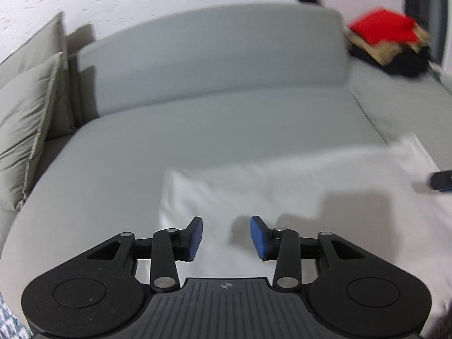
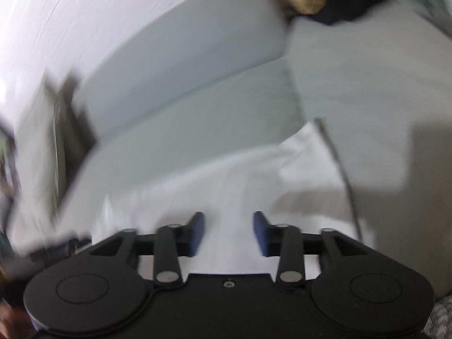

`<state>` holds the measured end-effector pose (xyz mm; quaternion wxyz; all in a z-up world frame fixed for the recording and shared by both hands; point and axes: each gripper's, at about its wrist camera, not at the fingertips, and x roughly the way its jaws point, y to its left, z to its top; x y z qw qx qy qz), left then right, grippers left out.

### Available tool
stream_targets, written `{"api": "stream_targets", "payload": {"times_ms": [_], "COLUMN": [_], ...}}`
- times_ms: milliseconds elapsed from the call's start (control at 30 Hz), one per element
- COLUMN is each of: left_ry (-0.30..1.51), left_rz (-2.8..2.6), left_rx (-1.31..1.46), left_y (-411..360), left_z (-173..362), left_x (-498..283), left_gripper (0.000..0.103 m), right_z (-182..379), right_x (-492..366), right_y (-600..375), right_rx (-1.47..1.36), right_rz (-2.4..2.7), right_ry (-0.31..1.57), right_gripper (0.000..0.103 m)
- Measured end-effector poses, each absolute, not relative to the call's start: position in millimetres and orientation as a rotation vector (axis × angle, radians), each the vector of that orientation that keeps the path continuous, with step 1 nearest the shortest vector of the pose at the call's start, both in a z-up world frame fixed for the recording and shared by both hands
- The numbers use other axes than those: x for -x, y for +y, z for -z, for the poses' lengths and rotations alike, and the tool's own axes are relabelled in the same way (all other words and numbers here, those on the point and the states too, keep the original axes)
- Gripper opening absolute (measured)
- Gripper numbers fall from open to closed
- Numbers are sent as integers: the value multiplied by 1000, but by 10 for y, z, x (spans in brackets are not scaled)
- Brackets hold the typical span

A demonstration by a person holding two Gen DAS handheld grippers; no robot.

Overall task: Fold clothes
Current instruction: 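Grasp a corner of the folded shirt with the right gripper and lift it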

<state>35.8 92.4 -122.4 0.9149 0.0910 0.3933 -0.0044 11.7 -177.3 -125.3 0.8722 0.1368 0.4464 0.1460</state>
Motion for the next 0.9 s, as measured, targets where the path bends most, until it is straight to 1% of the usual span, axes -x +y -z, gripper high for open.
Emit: {"api": "stream_targets", "payload": {"times_ms": [100,167,200,267,367,433,500,533,567,633,700,733,767,867,900], "left_ry": [889,873,870,890,1016,1013,966,940,917,882,867,865,867,890,899], "left_rz": [-5,-14,-6,18,81,90,59,49,45,50,50,50,51,78,85], "left_rx": [-291,-371,-402,-427,-320,-273,-271,-264,-252,-224,-214,-210,-206,-179,-173], "left_y": [740,645,613,699,940,1029,1050,1059,1072,1092,1074,1055,1032,958,943], "left_z": [1505,1519,1506,1463,1420,1369,1277,1220,1161,1066,1015,1004,1000,1028,1047], "left_x": [-185,85,214,392,576,708,765,775,770,714,655,637,629,671,679], "left_gripper": [39,36,35,35,36,38,39,41,42,44,45,45,45,45,45], "right_z": [1403,1397,1380,1348,1403,1346,1233,1188,1159,1221,1344,1448,1560,1817,1883], "right_x": [45,301,440,681,897,1027,1083,1083,1071,1029,986,941,895,881,877], "right_y": [-1460,-1367,-1380,-1538,-1877,-2108,-2357,-2452,-2533,-2688,-2826,-2835,-2822,-2829,-2845], "right_rx": [-48,54,60,-26,-215,-363,-505,-566,-622,-752,-896,-977,-1045,-1138,-1158], "right_rz": [-294,-282,-278,-276,-262,-256,-236,-221,-207,-192,-185,-193,-202,-150,-131], "right_ry": [1007,994,1010,1074,1210,1182,1099,1050,1006,970,963,980,998,1031,1031], "right_gripper": [44,47,47,49,50,51,64,77,80,80,77,73,65,56,55]}}
